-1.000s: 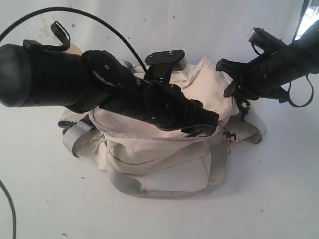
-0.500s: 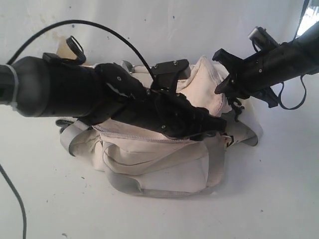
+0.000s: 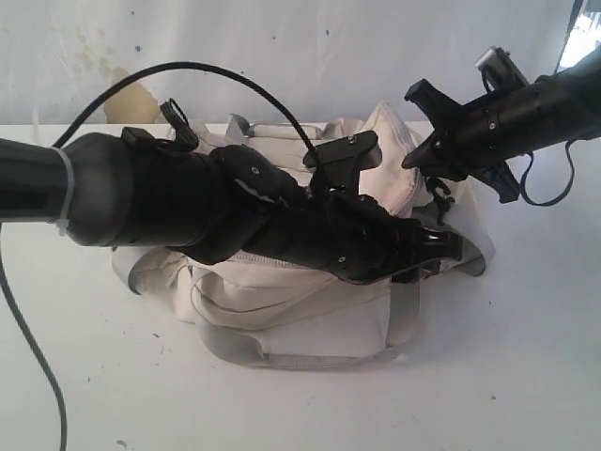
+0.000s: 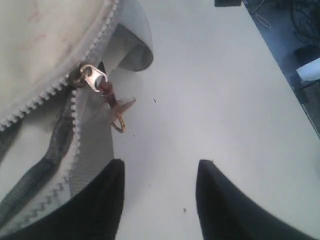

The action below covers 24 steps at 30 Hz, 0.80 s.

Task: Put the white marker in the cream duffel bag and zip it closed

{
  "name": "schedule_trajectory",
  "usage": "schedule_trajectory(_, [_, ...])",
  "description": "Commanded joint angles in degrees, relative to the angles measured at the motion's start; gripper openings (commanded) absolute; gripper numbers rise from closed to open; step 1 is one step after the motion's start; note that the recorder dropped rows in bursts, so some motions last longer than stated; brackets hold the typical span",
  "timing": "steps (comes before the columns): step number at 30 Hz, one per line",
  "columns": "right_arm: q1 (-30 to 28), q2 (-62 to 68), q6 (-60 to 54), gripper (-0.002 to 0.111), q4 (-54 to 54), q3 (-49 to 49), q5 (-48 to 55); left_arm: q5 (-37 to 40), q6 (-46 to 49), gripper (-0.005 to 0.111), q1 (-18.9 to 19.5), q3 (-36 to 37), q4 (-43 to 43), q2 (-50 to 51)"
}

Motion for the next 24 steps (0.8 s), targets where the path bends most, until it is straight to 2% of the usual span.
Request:
schedule_trajectory(1, [-0.37,-0.11,0.26,0.000,0.91,0.07,1.21,-2.60,1.39,0.047,-0.22,-0.24,-1.99,2.60])
schedule_trajectory(9, [-0.49,-0.11,0.26,0.000,3.03,0.07,1.29,-6.50,3.97,0.047,-0.77,-0.24,-2.14,3.89])
schedule_trajectory(15, [-0.49,-0.11,0.26,0.000,3.01,0.07,1.49,-5.65,3.97,0.032,-0.77,-3.56,-4.19,4.72])
schedule_trajectory(21, [-0.49,-0.11,0.26,0.000,3.31,0.07,2.22,-4.38,3.97,0.033,-0.63,-5.49,-4.32,6.93])
schedule_trajectory(24, [-0.49,-0.11,0.26,0.000,3.31,0.07,2.22,-5.58,3.97,0.042,-0.63,-5.49,-4.32,7.79])
